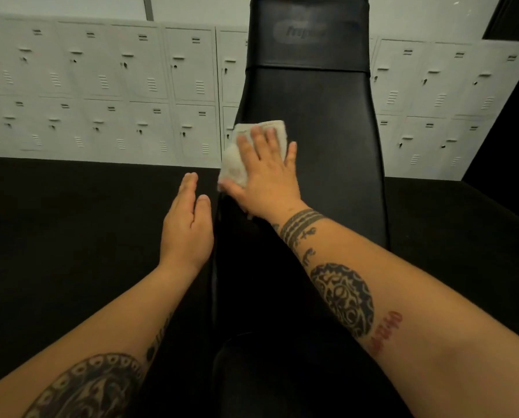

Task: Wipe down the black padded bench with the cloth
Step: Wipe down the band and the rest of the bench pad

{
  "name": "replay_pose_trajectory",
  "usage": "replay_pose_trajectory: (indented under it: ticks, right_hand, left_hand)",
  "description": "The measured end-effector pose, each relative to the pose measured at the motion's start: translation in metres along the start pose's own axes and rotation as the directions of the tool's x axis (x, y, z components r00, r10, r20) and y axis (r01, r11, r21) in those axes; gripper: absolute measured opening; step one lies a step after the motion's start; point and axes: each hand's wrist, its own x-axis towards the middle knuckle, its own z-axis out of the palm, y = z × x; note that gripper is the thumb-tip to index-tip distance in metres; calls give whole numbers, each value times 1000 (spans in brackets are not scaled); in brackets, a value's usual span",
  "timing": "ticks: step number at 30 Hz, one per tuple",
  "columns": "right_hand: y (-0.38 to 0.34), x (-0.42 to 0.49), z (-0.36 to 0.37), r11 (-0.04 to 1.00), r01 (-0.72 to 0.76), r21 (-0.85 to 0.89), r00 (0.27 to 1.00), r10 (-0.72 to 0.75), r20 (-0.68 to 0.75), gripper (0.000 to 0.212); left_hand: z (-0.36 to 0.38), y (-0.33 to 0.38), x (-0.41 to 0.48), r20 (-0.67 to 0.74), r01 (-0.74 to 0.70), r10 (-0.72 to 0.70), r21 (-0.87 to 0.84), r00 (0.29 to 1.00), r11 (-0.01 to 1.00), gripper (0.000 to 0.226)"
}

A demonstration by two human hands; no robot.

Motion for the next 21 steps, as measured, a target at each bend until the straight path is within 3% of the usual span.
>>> replay_pose_trajectory:
  ticks: [4,9,11,15,17,19,21]
  right_hand:
    - [-18,-46,17,933,353,-64,934,-347,88,77]
    - [-20,-110,29,787,616,23,763,-604,232,73]
    - [-14,-126,25,751,653,96,710,-651,267,63]
    - [3,-147,10,751,597,283,673,-661,332,51]
    - [12,-149,-2,751,552,363,687,-656,312,47]
    - [29,-143,-17,764,454,458,793,-581,183,46]
    - [51,-137,-29,772,392,501,902,-429,-46,47]
  left_hand:
    - [6,-7,-5,-35,-22,22,-9,999,1000,50]
    - [8,-8,-11,-41,-7,8,24,999,1000,47]
    - [12,-6,-13,-16,-13,13,31,1000,999,47]
    - [21,2,-17,60,-93,86,115,994,989,45]
    - [24,5,-17,73,-191,182,138,981,972,41]
    - [27,9,-18,58,-255,250,118,967,960,37]
    - [32,15,-18,11,-188,188,39,982,981,30]
